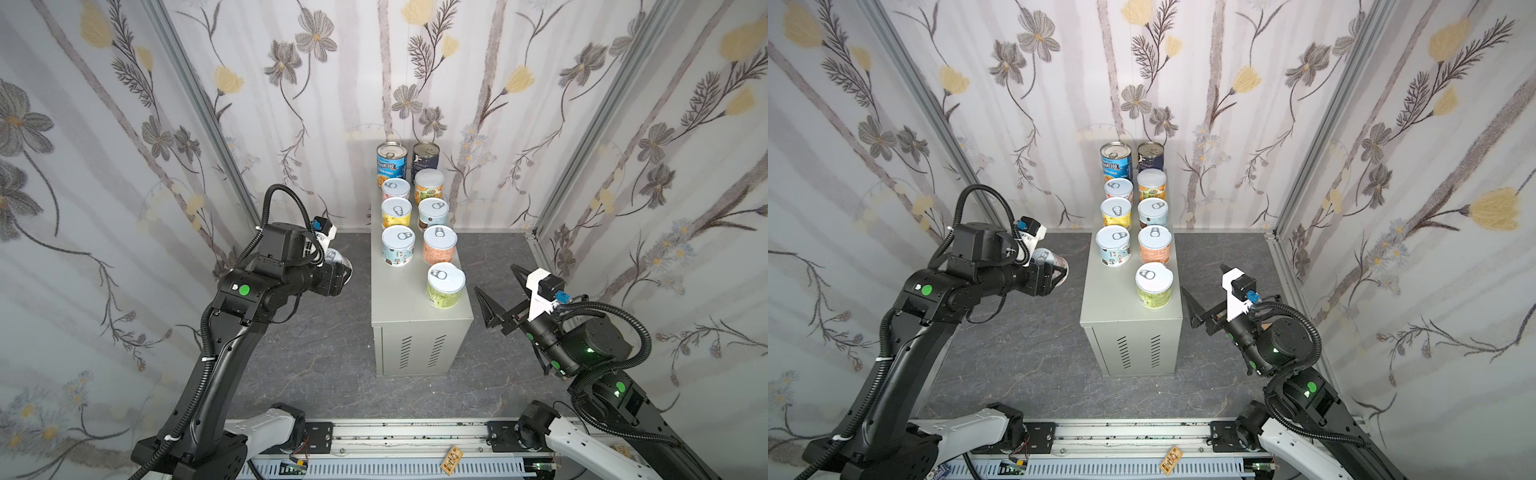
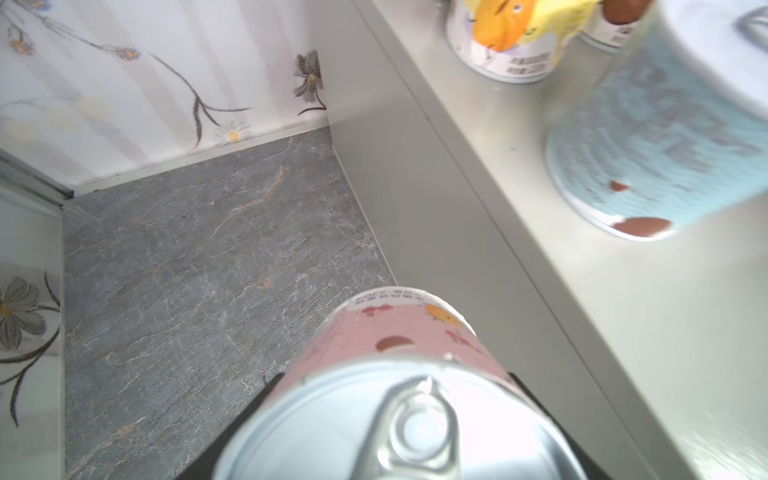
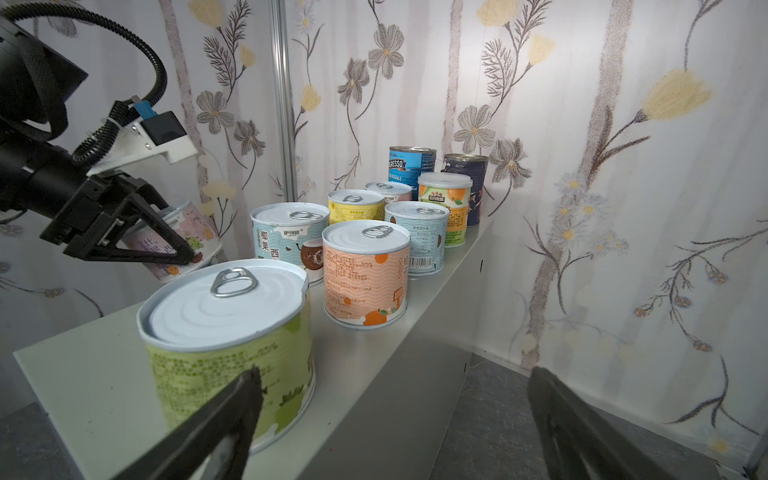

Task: Place and organize the canned foods onto the counter
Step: 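Lift the pink-labelled can and swing it over the cabinet top with the left gripper, then lower the pink can onto the cabinet top beside the green-labelled can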

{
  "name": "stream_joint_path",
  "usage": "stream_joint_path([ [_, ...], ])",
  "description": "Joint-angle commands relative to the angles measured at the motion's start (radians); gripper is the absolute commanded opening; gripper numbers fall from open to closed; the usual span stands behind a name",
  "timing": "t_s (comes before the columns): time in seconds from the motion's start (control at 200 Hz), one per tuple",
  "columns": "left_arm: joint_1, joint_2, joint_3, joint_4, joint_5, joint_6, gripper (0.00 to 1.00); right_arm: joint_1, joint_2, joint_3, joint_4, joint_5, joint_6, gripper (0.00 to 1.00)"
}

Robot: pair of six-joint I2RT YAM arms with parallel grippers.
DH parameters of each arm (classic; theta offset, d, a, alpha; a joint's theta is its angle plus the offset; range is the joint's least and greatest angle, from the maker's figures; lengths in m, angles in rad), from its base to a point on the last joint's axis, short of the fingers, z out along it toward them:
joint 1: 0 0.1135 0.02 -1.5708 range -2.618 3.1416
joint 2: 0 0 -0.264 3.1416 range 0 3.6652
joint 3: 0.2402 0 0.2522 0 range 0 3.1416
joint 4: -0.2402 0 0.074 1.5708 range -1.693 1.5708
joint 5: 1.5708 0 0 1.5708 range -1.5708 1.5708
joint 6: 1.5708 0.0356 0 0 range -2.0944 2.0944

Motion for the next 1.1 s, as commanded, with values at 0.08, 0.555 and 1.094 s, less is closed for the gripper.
stream_joint_path([
  [0.08, -0.03, 0.041, 0.151, -0.147, 0.108, 0.118, 0.0, 0.0, 0.012, -0.012, -0.009, 0.009, -0.056, 1.0],
  [0.555, -0.175, 0.242, 0.494, -0.271, 0.143, 0.2, 0.0, 0.0, 0.019, -0.004, -0.086, -0.107, -0.108, 1.0],
  [1.094, -0.319, 0.328, 0.601, -0.352, 0.134, 0.308, 0.0, 0.0, 0.037, 0.038, -0.17, -0.135, -0.111, 1.0],
])
